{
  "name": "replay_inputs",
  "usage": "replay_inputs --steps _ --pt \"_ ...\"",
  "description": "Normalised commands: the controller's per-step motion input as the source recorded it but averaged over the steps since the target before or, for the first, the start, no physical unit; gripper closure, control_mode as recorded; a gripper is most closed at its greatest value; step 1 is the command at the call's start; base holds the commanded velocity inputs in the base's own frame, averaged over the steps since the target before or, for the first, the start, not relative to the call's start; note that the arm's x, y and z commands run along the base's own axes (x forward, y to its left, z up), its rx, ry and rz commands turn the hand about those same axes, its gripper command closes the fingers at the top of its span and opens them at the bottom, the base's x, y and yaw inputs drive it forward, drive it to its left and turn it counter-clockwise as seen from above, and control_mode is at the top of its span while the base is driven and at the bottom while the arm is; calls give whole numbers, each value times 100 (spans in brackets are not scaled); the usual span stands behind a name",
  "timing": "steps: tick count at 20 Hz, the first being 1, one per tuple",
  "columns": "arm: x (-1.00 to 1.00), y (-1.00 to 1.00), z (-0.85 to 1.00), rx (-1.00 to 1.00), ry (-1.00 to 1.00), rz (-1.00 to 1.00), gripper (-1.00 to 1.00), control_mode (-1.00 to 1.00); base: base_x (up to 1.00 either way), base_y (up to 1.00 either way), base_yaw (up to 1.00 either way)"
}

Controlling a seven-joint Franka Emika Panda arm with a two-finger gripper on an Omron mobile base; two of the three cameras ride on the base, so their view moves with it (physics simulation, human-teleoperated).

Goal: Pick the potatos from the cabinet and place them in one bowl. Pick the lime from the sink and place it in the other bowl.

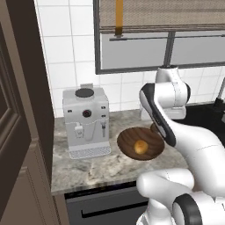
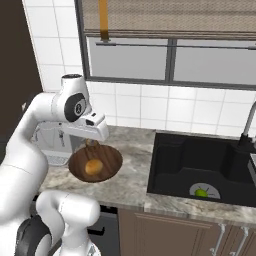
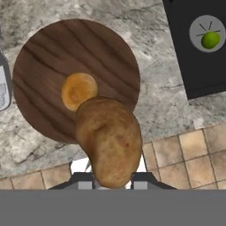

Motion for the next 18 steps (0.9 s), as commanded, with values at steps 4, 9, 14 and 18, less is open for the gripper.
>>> replay_inputs --steps 4,9,14,18 --pt "37 0 -36 2 1 0 100 -100 0 0 0" --pt "25 0 -30 3 0 0 100 -100 0 0 0" --pt "21 0 -34 3 0 0 100 -100 0 0 0" --pt "23 0 -34 2 0 0 100 -100 0 0 0"
